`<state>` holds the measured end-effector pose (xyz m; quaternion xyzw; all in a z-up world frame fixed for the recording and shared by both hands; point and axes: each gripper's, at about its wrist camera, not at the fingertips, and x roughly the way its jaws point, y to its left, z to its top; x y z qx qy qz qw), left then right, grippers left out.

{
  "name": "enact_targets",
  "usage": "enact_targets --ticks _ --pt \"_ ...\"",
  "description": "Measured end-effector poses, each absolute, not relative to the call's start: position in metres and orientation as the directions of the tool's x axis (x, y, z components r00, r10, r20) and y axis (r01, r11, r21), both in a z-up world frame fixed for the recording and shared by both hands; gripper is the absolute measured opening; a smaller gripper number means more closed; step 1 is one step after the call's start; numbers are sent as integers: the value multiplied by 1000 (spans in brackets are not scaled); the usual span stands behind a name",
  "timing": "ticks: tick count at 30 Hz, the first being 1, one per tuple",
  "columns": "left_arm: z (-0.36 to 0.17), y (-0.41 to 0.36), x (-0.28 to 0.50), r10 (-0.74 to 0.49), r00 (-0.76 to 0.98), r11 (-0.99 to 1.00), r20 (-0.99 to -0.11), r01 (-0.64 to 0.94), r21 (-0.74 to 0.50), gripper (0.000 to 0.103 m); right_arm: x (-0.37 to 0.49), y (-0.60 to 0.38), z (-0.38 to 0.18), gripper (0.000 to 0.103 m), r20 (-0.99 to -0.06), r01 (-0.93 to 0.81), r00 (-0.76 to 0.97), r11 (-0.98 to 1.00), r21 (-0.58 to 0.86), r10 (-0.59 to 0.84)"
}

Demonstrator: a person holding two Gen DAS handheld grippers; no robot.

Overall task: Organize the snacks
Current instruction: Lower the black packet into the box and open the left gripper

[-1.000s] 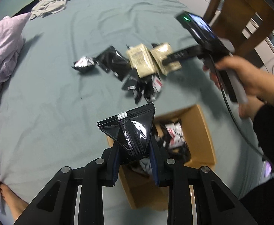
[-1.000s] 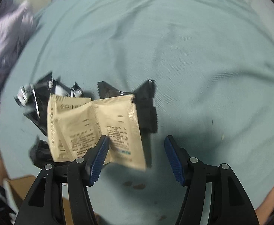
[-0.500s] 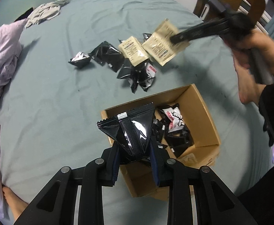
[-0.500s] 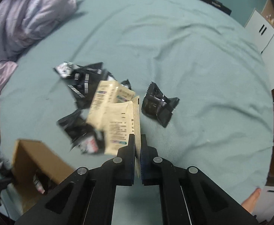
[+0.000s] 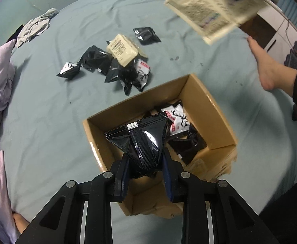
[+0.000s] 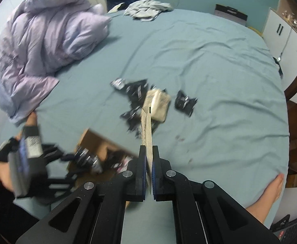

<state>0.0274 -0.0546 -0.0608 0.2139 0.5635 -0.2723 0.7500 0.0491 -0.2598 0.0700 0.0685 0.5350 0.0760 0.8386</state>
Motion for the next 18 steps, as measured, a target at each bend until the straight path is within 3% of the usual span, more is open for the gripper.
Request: enact_targets --ticks 9,12,14,18 --pt "-73 -56 22 -102 217 766 -971 639 62 33 48 -248 68 2 -894 -104 358 963 248 269" --pt "-70 -54 26 -108 212 776 -971 629 51 48 56 -247 63 2 -895 -106 351 961 254 275" --pt "-65 -52 27 -119 234 783 -965 619 54 63 59 -249 59 2 -898 -103 347 962 251 272" --pt "-55 -48 34 -115 269 798 -956 599 73 77 61 -249 54 2 -902 -99 342 965 244 264"
